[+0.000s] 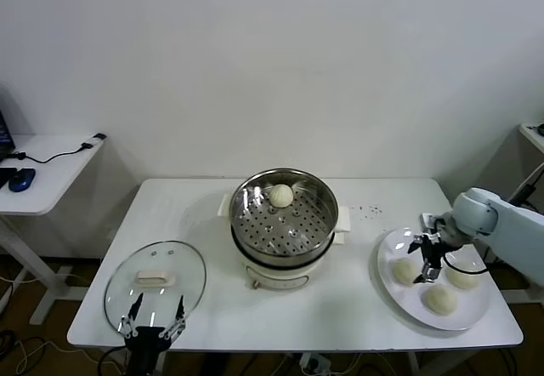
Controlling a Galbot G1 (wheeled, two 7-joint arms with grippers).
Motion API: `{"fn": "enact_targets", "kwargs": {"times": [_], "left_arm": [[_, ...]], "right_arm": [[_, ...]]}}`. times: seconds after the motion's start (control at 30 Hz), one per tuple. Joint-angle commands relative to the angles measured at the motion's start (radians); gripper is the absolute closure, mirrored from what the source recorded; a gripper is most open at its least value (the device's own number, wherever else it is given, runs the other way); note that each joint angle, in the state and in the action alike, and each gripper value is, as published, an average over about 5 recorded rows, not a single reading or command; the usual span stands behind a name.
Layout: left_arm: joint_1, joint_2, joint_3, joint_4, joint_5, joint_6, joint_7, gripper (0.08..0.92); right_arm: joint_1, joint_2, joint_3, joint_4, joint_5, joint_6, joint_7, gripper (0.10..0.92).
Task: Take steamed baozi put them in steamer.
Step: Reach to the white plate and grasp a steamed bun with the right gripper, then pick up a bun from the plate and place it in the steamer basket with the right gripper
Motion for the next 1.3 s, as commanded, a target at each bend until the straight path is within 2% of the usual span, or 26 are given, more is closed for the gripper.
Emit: {"fn": "enact_targets", "kwargs": {"times": [0.03,0.23,0.5,0.77,1.03,1.3], "left_arm": [[-0.003,0.0,0.0,0.008,0.001,0.001,0.0,0.177],[-0.005,0.0,-0.001,0.01,0.0,0.001,0.0,0.177],[-0.003,0.0,-0.002,0.01,-0.001,-0.001,-0.001,0.177],[0.004,0.002,-0.005,0.007,-0.005,-0.003,-0.001,0.177],[0.004,0.005,0.002,0.003,-0.014,-0.001,-0.01,0.177],[0.015,0.011,0.014,-0.003,-0.036,-0.011,-0.01,0.177]], "right_arm": [[-0.056,0.059,0.031,-0.05,-0.026,-0.015,-0.006,0.203],[-0.048,0.066,0.027,-0.065,-0.029,-0.013,-0.01,0.22],[-0.018,0.068,0.003,-0.079,-0.027,-0.007,-0.018,0.375],[0.041,0.034,-0.029,-0.045,0.024,-0.01,-0.013,0.413],[0.463,0.019,-0.313,-0.011,0.22,-0.008,-0.028,0.414],[0.922,0.282,-0.66,-0.084,0.532,0.004,-0.05,0.414]]}}
